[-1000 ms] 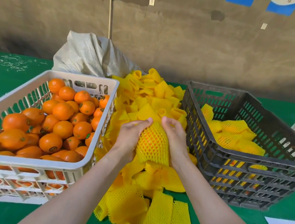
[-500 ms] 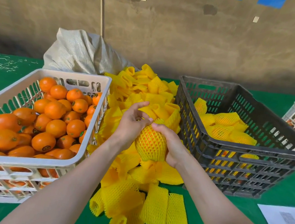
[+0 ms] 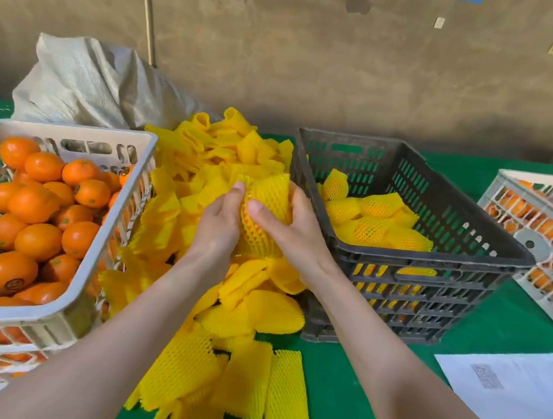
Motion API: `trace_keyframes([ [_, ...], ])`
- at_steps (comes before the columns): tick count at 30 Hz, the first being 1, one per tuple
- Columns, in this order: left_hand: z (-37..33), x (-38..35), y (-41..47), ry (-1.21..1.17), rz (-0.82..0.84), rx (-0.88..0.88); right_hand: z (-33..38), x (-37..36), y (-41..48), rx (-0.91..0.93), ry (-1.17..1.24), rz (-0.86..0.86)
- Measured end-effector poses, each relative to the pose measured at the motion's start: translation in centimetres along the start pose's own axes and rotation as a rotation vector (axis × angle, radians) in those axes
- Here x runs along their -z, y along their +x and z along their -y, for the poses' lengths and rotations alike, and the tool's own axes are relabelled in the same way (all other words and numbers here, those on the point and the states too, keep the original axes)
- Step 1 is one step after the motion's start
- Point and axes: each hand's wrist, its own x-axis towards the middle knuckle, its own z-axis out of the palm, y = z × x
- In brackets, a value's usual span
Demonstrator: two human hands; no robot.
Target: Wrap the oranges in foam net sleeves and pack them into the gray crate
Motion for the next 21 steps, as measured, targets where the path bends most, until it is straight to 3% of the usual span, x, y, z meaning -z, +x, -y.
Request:
trace_keyframes([
  [5,-0.5,-4.0,0.6,-0.050,0.036,-0.049,-0.4,3.4,0.3,0.138,-0.016,-0.023],
  [10,-0.5,-8.9,2.4,0.074,0.145,-0.081,-0.3,9.4,3.5,0.186,0.019,-0.174],
  [13,1.4,-11.4,4.3,0.488,0.209,-0.362,-1.3,13.1,6.5,0.102,-0.029,-0.275],
  [16,2.8,-13.6,6.6,1.000,0.280,-0.574,-3.2,16.7,10.8,-0.070,-0.206,-0.265],
  [19,3.6,-15.1,8.2,1.550,0.474,-0.601,-5.7,19.2,15.6,-0.207,-0.547,-0.124],
  [21,4.4,-15.5,8.8,1.788,0.549,-0.613,-7.5,19.8,18.4,-0.307,-0.692,-0.026],
])
